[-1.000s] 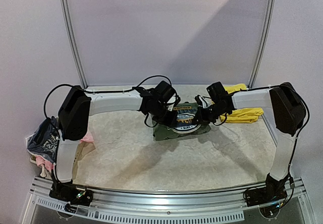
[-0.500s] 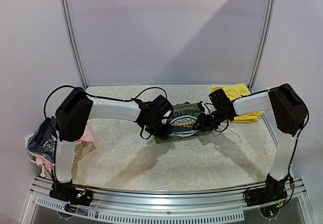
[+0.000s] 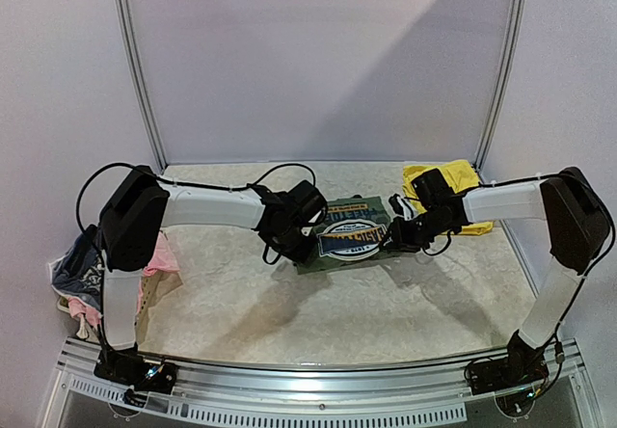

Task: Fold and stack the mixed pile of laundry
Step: Smooth out the square-folded tank top at the center of the board.

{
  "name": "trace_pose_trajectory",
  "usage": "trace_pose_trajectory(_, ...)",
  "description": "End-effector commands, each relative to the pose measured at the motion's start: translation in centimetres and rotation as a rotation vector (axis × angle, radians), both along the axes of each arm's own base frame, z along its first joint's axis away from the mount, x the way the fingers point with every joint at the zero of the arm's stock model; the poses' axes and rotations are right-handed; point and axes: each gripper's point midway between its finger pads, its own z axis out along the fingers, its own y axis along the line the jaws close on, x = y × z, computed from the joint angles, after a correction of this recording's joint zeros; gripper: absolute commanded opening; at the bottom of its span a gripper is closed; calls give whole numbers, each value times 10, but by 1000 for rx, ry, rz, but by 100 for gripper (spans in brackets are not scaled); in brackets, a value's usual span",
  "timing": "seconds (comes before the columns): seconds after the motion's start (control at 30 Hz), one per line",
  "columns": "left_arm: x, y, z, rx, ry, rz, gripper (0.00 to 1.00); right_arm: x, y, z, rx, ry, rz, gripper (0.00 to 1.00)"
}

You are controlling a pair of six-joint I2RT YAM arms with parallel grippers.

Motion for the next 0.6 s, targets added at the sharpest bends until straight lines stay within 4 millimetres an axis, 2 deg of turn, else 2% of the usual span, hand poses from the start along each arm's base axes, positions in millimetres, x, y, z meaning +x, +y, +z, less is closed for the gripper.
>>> trace_pose_trajectory(0.0, -2, 6, -1, 50, -9, -19, 14, 4, -9, -31, -44, 42, -29, 26)
trace_pose_trajectory(0.13, -3, 10, -9, 66, -3, -25, 14, 6, -19, -54, -101, 75, -58, 27)
trace_pose_trajectory(0.23, -1, 16, -15, 84, -9, -24, 14, 0, -22, -63, -116, 97, -59, 27)
trace_pose_trajectory(0.33, 3, 29, -21, 116, -12, -8, 13, -14, -17, -63, -109, 113, -33, 27)
trace_pose_trajectory(0.4, 6, 44, -23, 154, -24, 6, 13, -22, -5, -47, -92, 87, 5, 28)
trace_pose_trajectory(0.47, 9, 59, -21, 176, -37, 24, 13, -28, 8, -21, -66, 44, 42, 29)
trace_pose_trajectory(0.57, 14, 72, -7, 185, -67, 42, 13, -28, 19, 10, -24, -8, 58, 32)
